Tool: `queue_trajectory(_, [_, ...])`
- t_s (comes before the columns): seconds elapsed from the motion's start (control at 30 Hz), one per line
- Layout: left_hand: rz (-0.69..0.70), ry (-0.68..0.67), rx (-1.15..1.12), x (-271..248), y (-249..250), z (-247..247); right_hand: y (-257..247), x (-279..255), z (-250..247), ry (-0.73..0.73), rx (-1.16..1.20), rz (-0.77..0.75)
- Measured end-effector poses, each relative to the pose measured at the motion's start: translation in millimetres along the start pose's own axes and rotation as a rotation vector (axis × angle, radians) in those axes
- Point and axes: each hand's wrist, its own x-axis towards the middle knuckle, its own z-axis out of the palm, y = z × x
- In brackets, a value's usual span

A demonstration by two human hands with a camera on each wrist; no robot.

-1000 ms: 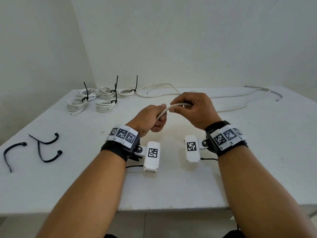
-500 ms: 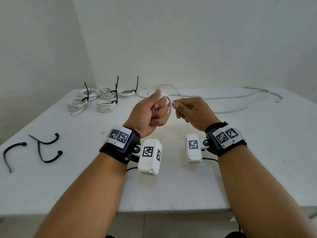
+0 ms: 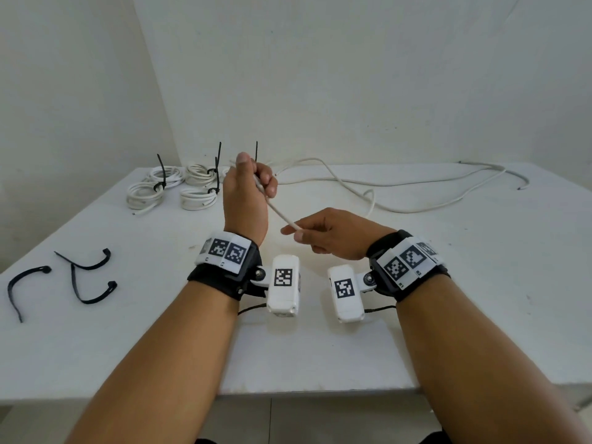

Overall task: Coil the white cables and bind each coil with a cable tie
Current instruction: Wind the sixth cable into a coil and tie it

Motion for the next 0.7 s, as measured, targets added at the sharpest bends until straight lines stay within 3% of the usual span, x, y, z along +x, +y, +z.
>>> queue_trajectory(0.1, [0.087, -0.093, 0.440, -4, -7, -2, -3, -3, -2, 0.008, -0.033, -0.034])
queue_trajectory(0.27, [-0.069, -0.370, 0.944, -8, -14, -3, -2, -6, -6, 0.117, -0.086, -0.125])
queue_trajectory(0.4, [-0.158, -0.574, 1.147, -9, -9, 0, -2, -7, -7, 0.300, -0.030, -0.222])
queue_trajectory(0.53, [-0.287, -0.745, 1.124, -14, -1, 1, 4, -7, -14, 0.474, 0.010, -0.273])
queue_trajectory(0.63, [-0.479, -0.672, 0.763, -14, -2, 4, 7, -7, -17, 0.548, 0.026, -0.297])
queue_trajectory(0.7, [-0.519, -0.662, 0.604, -16, -2, 5, 9, -7, -21, 0.594, 0.073, -0.286])
